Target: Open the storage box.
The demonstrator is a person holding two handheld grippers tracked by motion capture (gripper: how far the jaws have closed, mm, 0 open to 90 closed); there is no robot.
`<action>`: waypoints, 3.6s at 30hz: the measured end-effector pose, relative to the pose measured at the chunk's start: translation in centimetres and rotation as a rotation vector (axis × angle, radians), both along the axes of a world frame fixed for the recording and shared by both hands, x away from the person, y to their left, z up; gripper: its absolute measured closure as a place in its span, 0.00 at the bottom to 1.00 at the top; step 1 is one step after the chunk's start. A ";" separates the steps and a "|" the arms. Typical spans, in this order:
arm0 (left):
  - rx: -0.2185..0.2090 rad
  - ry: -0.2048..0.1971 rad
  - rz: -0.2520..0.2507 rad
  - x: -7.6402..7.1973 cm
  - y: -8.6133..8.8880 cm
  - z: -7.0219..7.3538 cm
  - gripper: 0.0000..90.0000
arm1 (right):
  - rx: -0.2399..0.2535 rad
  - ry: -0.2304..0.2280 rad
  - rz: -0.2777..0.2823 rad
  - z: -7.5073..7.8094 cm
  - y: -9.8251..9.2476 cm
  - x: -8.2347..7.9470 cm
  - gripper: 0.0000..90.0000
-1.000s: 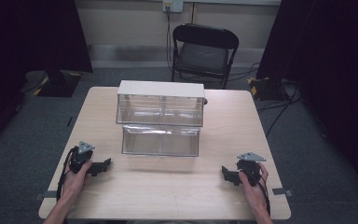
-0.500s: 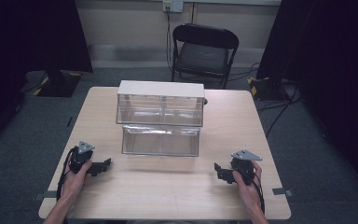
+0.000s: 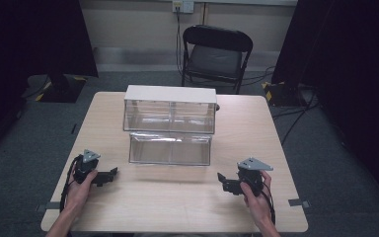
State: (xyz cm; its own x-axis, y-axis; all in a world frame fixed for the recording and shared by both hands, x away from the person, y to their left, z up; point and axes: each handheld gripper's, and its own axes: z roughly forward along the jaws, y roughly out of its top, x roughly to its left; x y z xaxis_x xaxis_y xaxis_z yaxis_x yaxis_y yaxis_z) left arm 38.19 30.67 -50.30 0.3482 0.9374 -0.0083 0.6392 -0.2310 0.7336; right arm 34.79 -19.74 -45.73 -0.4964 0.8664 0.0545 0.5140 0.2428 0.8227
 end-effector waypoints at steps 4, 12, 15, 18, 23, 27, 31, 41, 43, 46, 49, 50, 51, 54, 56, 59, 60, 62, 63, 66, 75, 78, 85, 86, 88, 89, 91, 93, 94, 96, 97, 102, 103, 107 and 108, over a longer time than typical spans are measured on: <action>0.002 0.001 -0.002 0.0 0.0 0.0 0.09 | 0.008 -0.011 0.040 0.7 0.8 -0.2 0.16; 0.000 0.000 -0.001 0.0 0.0 0.0 0.09 | 0.021 -0.018 0.096 1.5 2.7 -0.1 0.15; 0.000 0.000 -0.001 0.0 0.0 0.0 0.09 | 0.023 -0.023 0.102 1.7 3.1 0.0 0.15; 0.000 0.000 -0.001 0.0 0.0 0.0 0.09 | 0.023 -0.027 0.113 1.9 3.8 0.2 0.15; 0.000 0.000 0.000 0.0 0.0 0.0 0.09 | 0.016 -0.023 0.142 2.1 5.6 0.7 0.15; 0.000 0.000 -0.001 0.0 0.0 0.0 0.09 | 0.021 -0.017 0.150 1.8 6.4 1.2 0.15; 0.003 0.001 -0.002 0.0 0.0 0.0 0.09 | 0.016 -0.008 0.155 1.4 6.9 1.6 0.15; 0.003 0.000 -0.002 0.0 0.0 0.0 0.09 | -0.008 0.022 0.119 -0.1 7.7 3.3 0.16; -0.001 0.000 0.000 0.0 0.0 0.0 0.09 | -0.005 0.024 0.117 -0.2 7.8 3.4 0.16; 0.002 0.000 0.000 0.0 0.0 0.0 0.09 | -0.015 0.028 0.105 -0.9 7.9 3.8 0.16; 0.000 0.000 -0.001 0.0 0.0 0.0 0.09 | -0.012 0.037 0.087 -1.2 7.9 3.9 0.15; -0.001 0.000 -0.001 0.0 0.0 0.0 0.09 | -0.010 0.036 0.089 -1.2 7.9 4.0 0.15; -0.001 0.000 -0.001 0.0 0.0 0.0 0.09 | -0.008 0.040 0.088 -1.2 7.9 4.0 0.15; 0.002 0.001 -0.002 0.0 0.0 0.0 0.09 | -0.006 0.038 0.090 -1.2 7.9 4.0 0.15; 0.001 0.001 -0.001 0.0 0.0 0.0 0.09 | -0.005 0.035 0.092 -1.2 7.9 4.0 0.15; -0.001 0.000 -0.001 0.0 0.0 0.0 0.09 | 0.015 0.028 0.096 -1.0 7.9 3.7 0.14; -0.001 0.000 -0.001 0.0 0.0 0.0 0.09 | 0.019 0.024 0.098 -0.9 7.9 3.7 0.14; 0.000 0.000 -0.001 0.0 0.0 0.0 0.09 | 0.027 0.023 0.097 -0.8 7.9 3.6 0.13; -0.001 0.000 0.000 0.0 0.0 0.0 0.09 | 0.029 0.019 0.100 -0.7 7.9 3.6 0.13; 0.002 0.000 -0.001 0.0 0.0 0.0 0.09 | 0.030 0.020 0.095 -0.7 7.9 3.5 0.13; -0.001 0.000 -0.001 0.0 0.0 0.0 0.09 | 0.023 0.009 0.101 -0.5 7.9 3.3 0.13; -0.001 0.000 -0.001 0.0 0.0 0.0 0.09 | 0.017 0.004 0.103 -0.5 7.9 3.3 0.13; -0.001 0.000 -0.001 0.0 0.0 0.0 0.09 | 0.009 0.001 0.095 -0.4 7.9 3.1 0.15; -0.001 0.000 -0.001 0.0 0.0 0.0 0.09 | 0.009 0.001 0.095 -0.4 7.9 3.1 0.15; -0.001 0.000 0.000 0.0 0.0 0.0 0.09 | 0.015 0.005 0.100 -0.3 7.9 3.1 0.14; -0.001 0.000 0.000 0.0 0.0 0.0 0.09 | 0.025 0.008 0.101 -0.3 7.8 3.0 0.14; -0.001 0.000 -0.001 0.0 0.0 0.0 0.09 | 0.020 -0.001 0.109 -0.1 7.8 3.0 0.14; 0.000 0.000 -0.001 0.0 0.0 0.0 0.09 | 0.021 0.000 0.106 -0.1 7.8 2.9 0.14; 0.000 0.000 -0.001 0.0 0.0 0.0 0.09 | 0.021 0.000 0.106 -0.1 7.8 2.9 0.14; -0.001 0.000 -0.001 0.0 0.0 0.0 0.09 | 0.022 0.001 0.106 -0.1 7.8 2.9 0.14; -0.001 0.000 -0.001 0.0 0.0 0.0 0.09 | 0.024 0.001 0.106 -0.1 7.8 2.9 0.14; -0.001 0.000 -0.001 0.0 0.0 0.0 0.09 | 0.030 0.009 0.103 0.1 7.8 2.8 0.14; -0.001 0.000 -0.001 0.0 0.0 0.0 0.09 | 0.030 0.008 0.104 0.2 7.8 2.8 0.14; 0.000 0.000 -0.001 0.0 0.0 0.0 0.09 | 0.033 0.009 0.106 0.3 7.7 2.7 0.14; 0.000 0.000 -0.001 0.0 0.0 0.0 0.09 | 0.033 0.008 0.108 0.4 7.7 2.7 0.14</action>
